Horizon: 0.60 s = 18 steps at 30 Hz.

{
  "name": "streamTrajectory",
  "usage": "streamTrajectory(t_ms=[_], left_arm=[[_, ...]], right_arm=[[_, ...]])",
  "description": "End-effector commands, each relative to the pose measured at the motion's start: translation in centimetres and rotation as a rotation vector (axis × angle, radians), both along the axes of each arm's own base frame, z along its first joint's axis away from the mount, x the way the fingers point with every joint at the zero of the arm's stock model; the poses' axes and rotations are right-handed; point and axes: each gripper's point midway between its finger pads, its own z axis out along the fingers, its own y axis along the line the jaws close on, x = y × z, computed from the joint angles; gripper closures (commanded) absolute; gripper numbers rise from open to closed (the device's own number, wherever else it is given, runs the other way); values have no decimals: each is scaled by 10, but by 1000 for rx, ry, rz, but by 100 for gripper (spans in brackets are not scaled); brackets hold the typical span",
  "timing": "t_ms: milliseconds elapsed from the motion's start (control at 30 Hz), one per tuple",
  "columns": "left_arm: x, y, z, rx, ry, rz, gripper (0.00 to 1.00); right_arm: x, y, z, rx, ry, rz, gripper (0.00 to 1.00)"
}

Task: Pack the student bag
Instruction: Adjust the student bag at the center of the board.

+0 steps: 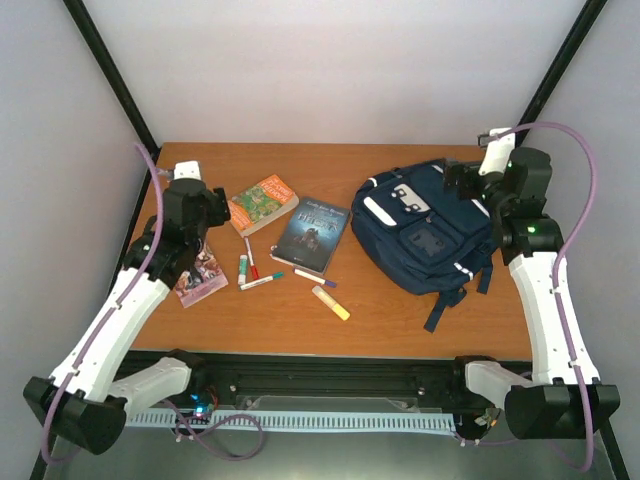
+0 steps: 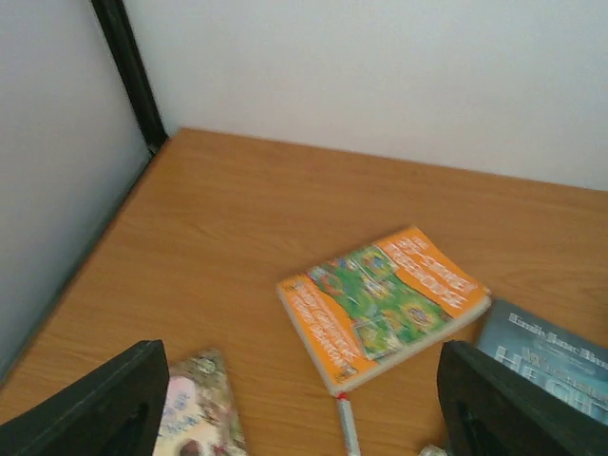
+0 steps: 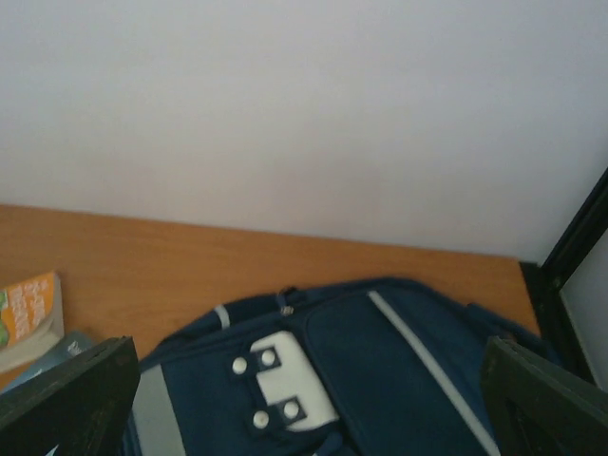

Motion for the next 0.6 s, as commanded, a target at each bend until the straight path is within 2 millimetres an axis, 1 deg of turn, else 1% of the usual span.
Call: streamTrajectory(t_ms=[0,67,133,233,333,433,567], left_arm=[[14,-30,-29,-95,85,-118,23],[18,-50,-43,-119,135,-173,23],[23,-72,-58,-141,193,-227,19],[28,-106,-82,-172,284,-300,14],[30,-147,-109,-202,386,-384,11],[29,-193,-130,-214,487,-467,9],[20,-252,-156,-240,605,-586,9]], right_arm=[[-1,7,-37,8,86,55,0],[-4,12,-55,-8,125,93,0],[-7,15,-73,-27,160,122,0],[-14,21,-102,-64,216,185,10],[-21,24,-131,-79,291,227,18],[-26,24,-149,-100,341,246,22],[-26,21,-166,-116,412,268,22]])
